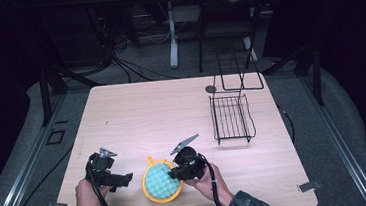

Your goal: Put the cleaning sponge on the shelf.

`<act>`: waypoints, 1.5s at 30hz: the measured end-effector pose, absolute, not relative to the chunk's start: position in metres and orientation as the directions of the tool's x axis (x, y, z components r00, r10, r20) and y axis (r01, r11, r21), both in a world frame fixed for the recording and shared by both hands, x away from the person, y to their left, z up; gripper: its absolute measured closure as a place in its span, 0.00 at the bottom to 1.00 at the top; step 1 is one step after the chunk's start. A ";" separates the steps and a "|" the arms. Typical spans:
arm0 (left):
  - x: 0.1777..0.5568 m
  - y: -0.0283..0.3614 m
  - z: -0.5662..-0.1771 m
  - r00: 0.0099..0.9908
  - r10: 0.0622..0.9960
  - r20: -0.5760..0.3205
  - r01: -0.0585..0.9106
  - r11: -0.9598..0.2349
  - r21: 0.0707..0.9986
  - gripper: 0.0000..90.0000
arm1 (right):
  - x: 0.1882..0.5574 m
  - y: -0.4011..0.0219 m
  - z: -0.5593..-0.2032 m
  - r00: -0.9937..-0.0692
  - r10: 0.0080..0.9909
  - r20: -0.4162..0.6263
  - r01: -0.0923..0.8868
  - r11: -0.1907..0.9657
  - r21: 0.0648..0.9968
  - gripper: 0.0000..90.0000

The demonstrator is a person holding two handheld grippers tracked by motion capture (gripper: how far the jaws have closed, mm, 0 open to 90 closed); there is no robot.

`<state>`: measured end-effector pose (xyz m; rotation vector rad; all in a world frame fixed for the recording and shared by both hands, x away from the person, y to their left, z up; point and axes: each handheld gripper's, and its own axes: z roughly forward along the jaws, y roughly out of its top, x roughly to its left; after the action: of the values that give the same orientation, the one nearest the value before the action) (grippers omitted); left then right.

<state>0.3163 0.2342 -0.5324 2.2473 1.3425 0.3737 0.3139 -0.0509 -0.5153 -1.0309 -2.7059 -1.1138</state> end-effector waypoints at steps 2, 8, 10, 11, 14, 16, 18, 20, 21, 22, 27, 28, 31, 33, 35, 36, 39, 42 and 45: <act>0.317 0.234 -0.533 0.474 0.880 -0.016 0.744 -0.391 0.542 0.00 | 0.313 -0.052 -0.512 -0.783 0.561 0.268 0.587 0.524 0.617 0.95; 0.317 0.234 -0.534 0.476 0.879 -0.017 0.744 -0.393 0.540 0.00 | 0.312 -0.063 -0.499 -0.790 0.556 0.258 0.570 0.512 0.642 0.95; 0.317 0.234 -0.534 0.473 0.881 -0.016 0.744 -0.390 0.542 0.00 | 0.310 -0.065 -0.496 -0.792 0.554 0.257 0.567 0.512 0.645 0.95; 0.317 0.234 -0.533 0.476 0.879 -0.018 0.744 -0.392 0.541 0.00 | 0.310 -0.065 -0.496 -0.792 0.554 0.257 0.567 0.512 0.645 0.95; 0.317 0.234 -0.533 0.475 0.880 -0.018 0.744 -0.391 0.541 0.00 | 0.306 -0.071 -0.490 -0.796 0.553 0.246 0.558 0.512 0.652 0.95; 0.317 0.234 -0.533 0.477 0.879 -0.017 0.744 -0.394 0.540 0.00 | 0.306 -0.075 -0.488 -0.796 0.555 0.242 0.554 0.508 0.660 0.95; 0.317 0.234 -0.533 0.477 0.879 -0.017 0.744 -0.394 0.540 0.00 | 0.306 -0.077 -0.487 -0.794 0.557 0.242 0.555 0.504 0.662 0.95; 0.317 0.234 -0.533 0.480 0.877 -0.016 0.743 -0.396 0.540 0.00 | 0.306 -0.083 -0.484 -0.789 0.567 0.237 0.557 0.498 0.665 0.95; 0.317 0.234 -0.533 0.475 0.880 -0.016 0.743 -0.391 0.543 0.00 | 0.306 -0.085 -0.483 -0.789 0.568 0.234 0.555 0.494 0.669 0.95; 0.317 0.234 -0.533 0.475 0.880 -0.015 0.742 -0.392 0.543 0.00 | 0.305 -0.087 -0.482 -0.786 0.571 0.236 0.558 0.492 0.668 0.95; 0.317 0.234 -0.533 0.477 0.879 -0.018 0.744 -0.393 0.541 0.00 | 0.304 -0.096 -0.477 -0.783 0.579 0.226 0.553 0.484 0.678 0.95; 0.317 0.234 -0.533 0.477 0.879 -0.018 0.744 -0.393 0.541 0.00 | 0.304 -0.096 -0.477 -0.783 0.579 0.226 0.553 0.484 0.678 0.95; 0.317 0.233 -0.533 0.478 0.878 -0.017 0.743 -0.395 0.540 0.00 | 0.303 -0.105 -0.474 -0.782 0.585 0.217 0.550 0.483 0.682 0.95; 0.317 0.233 -0.533 0.478 0.878 -0.016 0.743 -0.395 0.540 0.00 | 0.302 -0.108 -0.473 -0.779 0.589 0.216 0.550 0.477 0.685 0.95; 0.317 0.234 -0.533 0.477 0.879 -0.017 0.744 -0.393 0.541 0.00 | 0.302 -0.114 -0.471 -0.774 0.596 0.213 0.553 0.472 0.687 0.95; 0.317 0.233 -0.533 0.478 0.878 -0.018 0.745 -0.394 0.539 0.00 | 0.302 -0.120 -0.470 -0.768 0.604 0.213 0.557 0.465 0.688 0.95; 0.317 0.233 -0.533 0.480 0.877 -0.016 0.743 -0.397 0.539 0.00 | 0.302 -0.126 -0.468 -0.760 0.613 0.216 0.562 0.452 0.693 0.95; 0.317 0.233 -0.533 0.478 0.878 -0.017 0.745 -0.395 0.538 0.00 | 0.302 -0.133 -0.466 -0.751 0.625 0.214 0.565 0.440 0.698 0.95; 0.317 0.233 -0.533 0.479 0.878 -0.015 0.743 -0.397 0.539 0.00 | 0.300 -0.140 -0.464 -0.747 0.633 0.202 0.563 0.440 0.700 0.95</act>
<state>0.3170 0.2332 -0.5329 2.2504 1.3421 0.3743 0.3003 -0.1400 -0.4637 -1.1415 -2.7407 -1.2758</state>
